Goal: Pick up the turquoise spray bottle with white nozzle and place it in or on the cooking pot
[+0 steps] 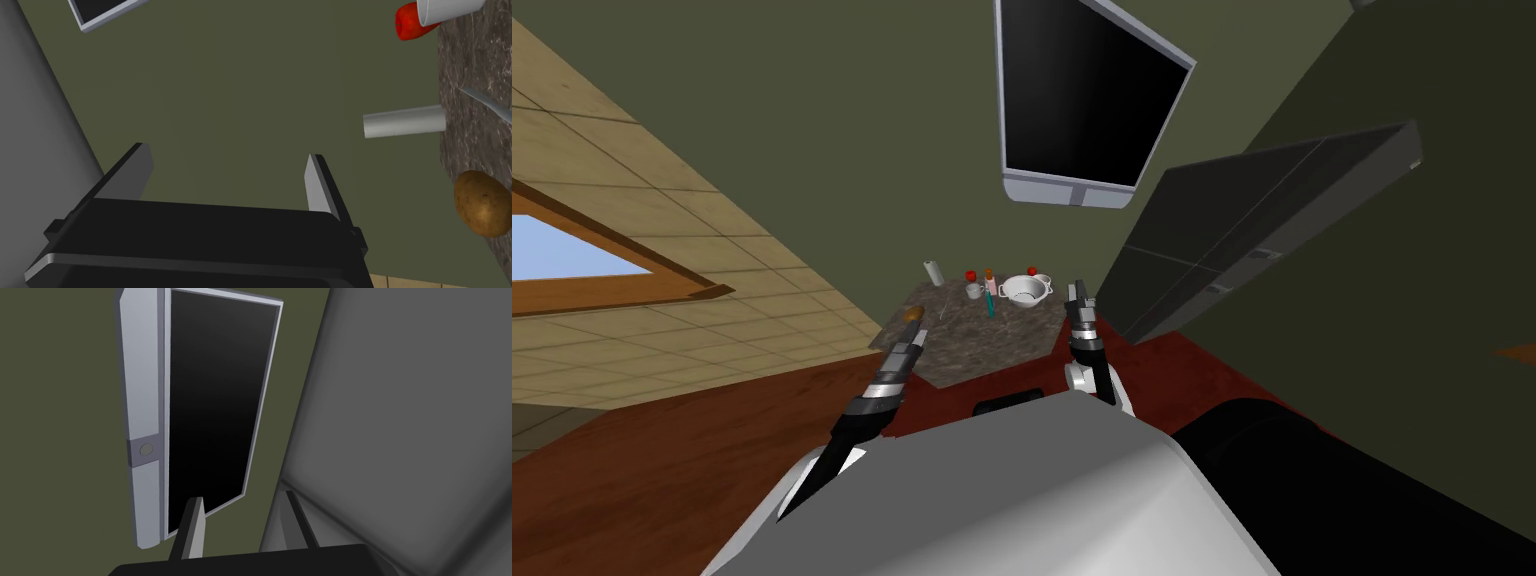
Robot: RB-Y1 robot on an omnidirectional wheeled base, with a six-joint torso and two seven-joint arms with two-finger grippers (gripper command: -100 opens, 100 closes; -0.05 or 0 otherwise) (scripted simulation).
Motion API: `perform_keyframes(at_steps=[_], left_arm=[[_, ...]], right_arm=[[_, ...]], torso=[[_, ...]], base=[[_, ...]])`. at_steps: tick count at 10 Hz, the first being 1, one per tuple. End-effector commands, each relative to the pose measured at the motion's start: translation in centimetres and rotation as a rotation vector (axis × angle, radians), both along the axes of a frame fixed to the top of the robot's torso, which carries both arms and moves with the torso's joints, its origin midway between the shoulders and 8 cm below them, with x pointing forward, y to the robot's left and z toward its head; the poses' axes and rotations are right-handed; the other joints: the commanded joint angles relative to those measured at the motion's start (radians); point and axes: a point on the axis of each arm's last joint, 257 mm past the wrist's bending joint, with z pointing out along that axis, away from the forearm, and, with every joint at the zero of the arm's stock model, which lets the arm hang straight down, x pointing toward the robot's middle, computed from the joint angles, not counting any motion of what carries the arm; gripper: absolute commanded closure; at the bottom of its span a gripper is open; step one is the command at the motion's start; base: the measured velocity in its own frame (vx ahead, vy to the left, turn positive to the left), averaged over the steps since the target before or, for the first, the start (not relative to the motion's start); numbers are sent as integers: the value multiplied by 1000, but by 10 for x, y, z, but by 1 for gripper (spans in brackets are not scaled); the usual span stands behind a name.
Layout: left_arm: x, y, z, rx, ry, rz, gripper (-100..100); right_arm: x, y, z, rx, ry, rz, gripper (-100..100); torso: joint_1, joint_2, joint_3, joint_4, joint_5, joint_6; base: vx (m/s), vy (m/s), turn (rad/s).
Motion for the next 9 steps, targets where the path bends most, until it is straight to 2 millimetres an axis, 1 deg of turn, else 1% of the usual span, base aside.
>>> perform_keyframes(at_steps=[1,4,5,7,9], left_arm=[[1,3,-24,40,79,-7,-100],[-7,18,-70,137,222,-6,-100],[-7,18,-70,137,222,-6,-100],[-14,34,-98,216,306,5,-100],[-22,57,-120,306,379,23,-100]], right_arm=[[0,0,0,0,0,0,0],[0,0,0,0,0,0,0],[0,0,0,0,0,0,0],[0,0,0,0,0,0,0],[0,0,0,0,0,0,0]], torso=[[0,0,0,0,0,0],[-2,2,1,1,0,0],[-3,1,1,0,-1,0],[-4,-4,-2,-1,-1,0],[-6,-6,-3,-1,-1,0]], base=[[-147,-18,-40],[-129,-47,-33],[-51,-65,-7],[-22,-84,-28],[-27,-112,-31]])
